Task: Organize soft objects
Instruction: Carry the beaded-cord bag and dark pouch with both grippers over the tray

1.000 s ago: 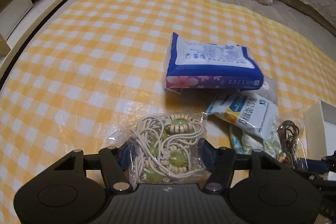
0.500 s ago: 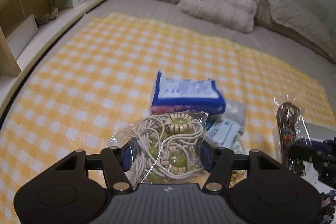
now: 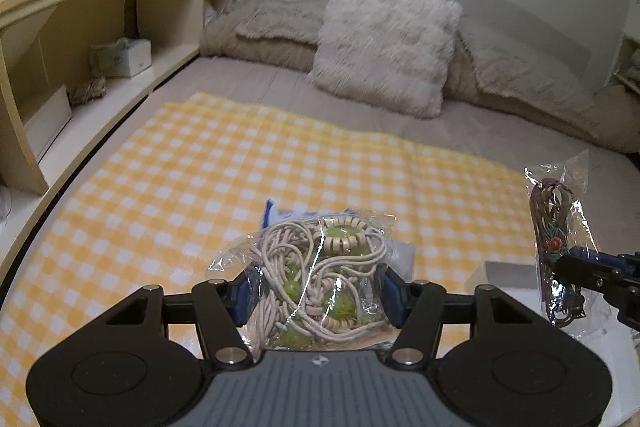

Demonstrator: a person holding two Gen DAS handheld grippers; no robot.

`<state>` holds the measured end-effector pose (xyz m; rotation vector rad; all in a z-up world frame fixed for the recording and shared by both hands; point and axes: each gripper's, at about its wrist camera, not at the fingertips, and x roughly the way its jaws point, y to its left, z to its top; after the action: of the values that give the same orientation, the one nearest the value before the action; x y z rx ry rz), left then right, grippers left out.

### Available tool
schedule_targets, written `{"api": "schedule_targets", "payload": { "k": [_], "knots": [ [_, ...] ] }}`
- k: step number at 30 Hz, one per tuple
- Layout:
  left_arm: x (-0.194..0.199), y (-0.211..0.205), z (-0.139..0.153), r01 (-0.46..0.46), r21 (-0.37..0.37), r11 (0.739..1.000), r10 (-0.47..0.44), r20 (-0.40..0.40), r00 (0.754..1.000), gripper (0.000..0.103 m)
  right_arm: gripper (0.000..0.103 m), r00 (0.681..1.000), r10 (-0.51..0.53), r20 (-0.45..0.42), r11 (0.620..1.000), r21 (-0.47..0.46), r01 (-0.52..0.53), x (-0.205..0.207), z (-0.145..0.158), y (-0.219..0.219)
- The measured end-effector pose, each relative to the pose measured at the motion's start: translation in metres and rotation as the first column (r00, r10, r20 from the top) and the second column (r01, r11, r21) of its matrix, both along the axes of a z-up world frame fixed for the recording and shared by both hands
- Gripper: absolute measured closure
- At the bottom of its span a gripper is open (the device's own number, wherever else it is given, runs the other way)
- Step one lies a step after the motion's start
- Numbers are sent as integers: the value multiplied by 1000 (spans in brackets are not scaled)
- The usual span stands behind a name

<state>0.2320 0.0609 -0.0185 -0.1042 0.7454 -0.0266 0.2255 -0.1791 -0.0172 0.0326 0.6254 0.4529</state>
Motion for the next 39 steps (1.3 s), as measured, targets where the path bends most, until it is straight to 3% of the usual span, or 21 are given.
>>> {"api": "schedule_targets", "payload": {
  "k": [10, 20, 32, 39],
  "knots": [
    [-8, -47, 15, 99, -40, 994, -95, 84, 992, 42, 84, 993, -76, 89, 996, 42, 73, -24, 20, -49],
    [-1, -110, 5, 246, -69, 967, -240, 84, 967, 42, 84, 981, -182, 74, 983, 39, 179, -31, 17, -105],
    [26, -181, -41, 379, -95, 920, -385, -44, 922, 42, 84, 975, -221, -23, 975, -42, 220, -26, -9, -154],
    [48, -209, -72, 396, -146, 907, -415, -132, 900, 42, 84, 969, -224, -100, 969, -125, 211, -30, -28, -183]
  ]
}}
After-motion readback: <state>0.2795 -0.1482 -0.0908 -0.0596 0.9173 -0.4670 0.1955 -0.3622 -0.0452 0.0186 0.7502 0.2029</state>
